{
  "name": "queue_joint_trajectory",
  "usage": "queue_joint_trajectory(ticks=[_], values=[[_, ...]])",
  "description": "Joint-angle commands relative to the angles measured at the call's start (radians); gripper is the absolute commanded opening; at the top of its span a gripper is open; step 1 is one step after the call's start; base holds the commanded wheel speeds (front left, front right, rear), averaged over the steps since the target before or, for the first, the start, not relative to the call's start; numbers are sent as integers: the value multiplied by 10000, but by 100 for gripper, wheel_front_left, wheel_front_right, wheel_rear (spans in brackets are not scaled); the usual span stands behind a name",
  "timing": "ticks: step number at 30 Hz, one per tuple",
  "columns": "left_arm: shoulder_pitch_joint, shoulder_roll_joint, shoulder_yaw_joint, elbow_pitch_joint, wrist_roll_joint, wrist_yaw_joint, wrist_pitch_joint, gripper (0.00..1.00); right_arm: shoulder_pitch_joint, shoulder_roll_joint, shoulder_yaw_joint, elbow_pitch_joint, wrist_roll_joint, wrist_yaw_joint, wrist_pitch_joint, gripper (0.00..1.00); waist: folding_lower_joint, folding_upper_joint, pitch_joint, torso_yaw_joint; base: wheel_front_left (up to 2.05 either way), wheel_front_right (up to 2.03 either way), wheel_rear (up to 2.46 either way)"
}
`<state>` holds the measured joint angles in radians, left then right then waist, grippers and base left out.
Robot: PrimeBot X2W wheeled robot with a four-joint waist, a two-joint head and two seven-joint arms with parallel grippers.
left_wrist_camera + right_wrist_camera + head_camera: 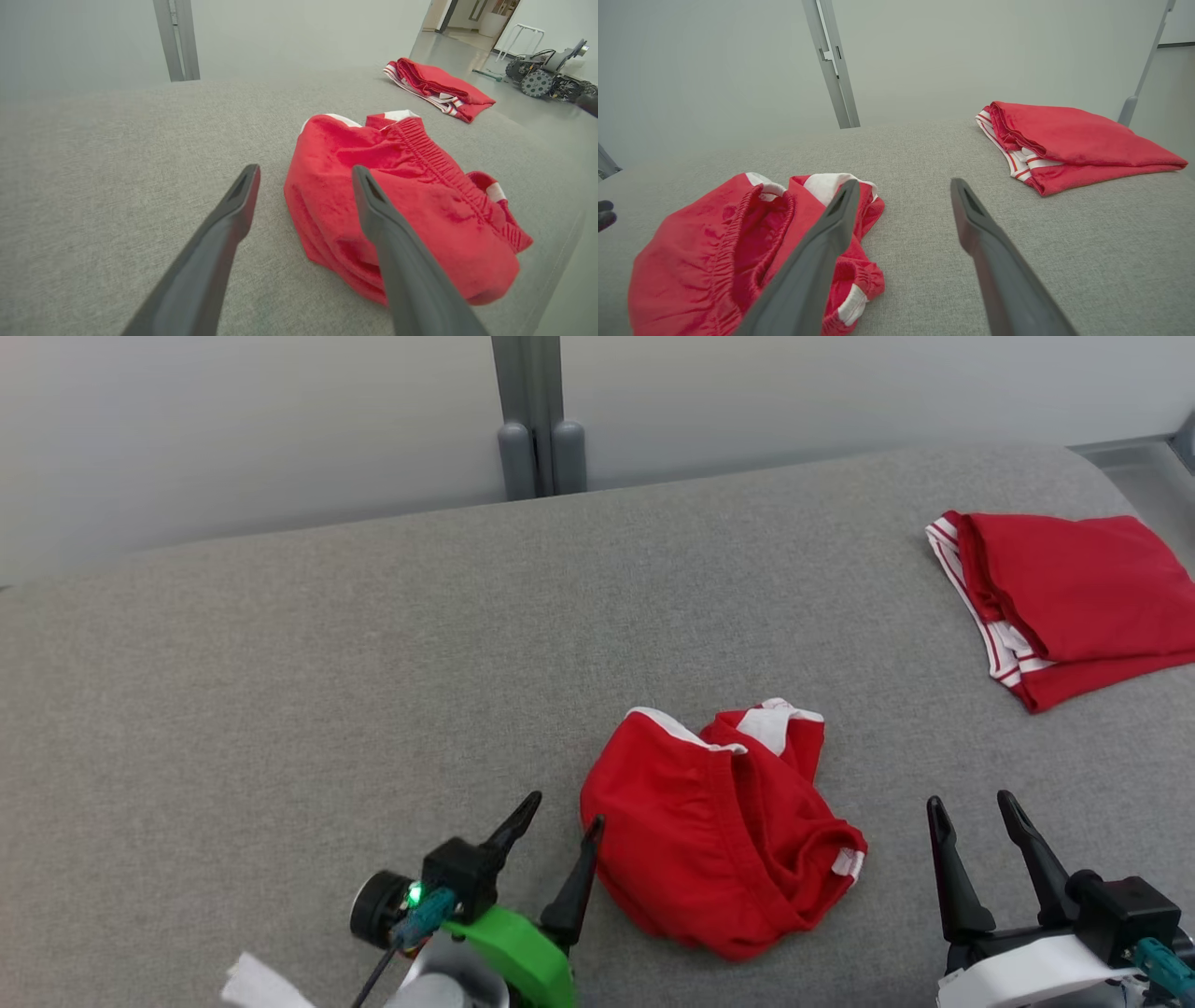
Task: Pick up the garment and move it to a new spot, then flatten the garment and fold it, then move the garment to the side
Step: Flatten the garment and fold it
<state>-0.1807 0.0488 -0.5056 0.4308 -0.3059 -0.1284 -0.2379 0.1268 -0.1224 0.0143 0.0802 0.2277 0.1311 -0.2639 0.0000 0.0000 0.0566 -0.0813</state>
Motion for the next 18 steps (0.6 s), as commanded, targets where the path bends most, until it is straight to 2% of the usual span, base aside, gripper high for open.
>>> queue_joint_trajectory(ticks=[1, 6, 9, 10, 15, 18], values=[[-485, 33, -285, 255, -426, -21, 213, 100, -206, -38, 33, -66, -58, -8, -4, 100, 0, 0, 647, -453, 0, 0, 0], [-1830, 145, -1403, 999, -3024, -27, 1260, 100, -611, -84, 156, -129, -17, -8, -4, 100, 0, 0, 1192, -705, 0, 0, 0], [-2412, 450, -1987, 1195, -3741, -26, 1293, 100, -754, -59, 108, -186, -70, -8, -2, 100, 0, 0, 1412, -787, 0, 0, 0], [-2597, 568, -2145, 1268, -3963, -27, 1158, 0, -774, -39, 94, -209, -94, -8, -4, 100, 0, 0, 1474, -812, 0, 0, 0], [-3296, 1060, -2705, 1447, -4464, -28, 357, 0, -839, -36, -52, -234, -100, -8, -4, 100, 0, 0, 1637, -797, 0, 0, 0], [-3711, 1545, -2768, 1541, -4565, -27, -1, 0, -875, 17, -78, -196, -147, -8, -4, 100, 0, 0, 1648, -756, 0, 0, 0]])
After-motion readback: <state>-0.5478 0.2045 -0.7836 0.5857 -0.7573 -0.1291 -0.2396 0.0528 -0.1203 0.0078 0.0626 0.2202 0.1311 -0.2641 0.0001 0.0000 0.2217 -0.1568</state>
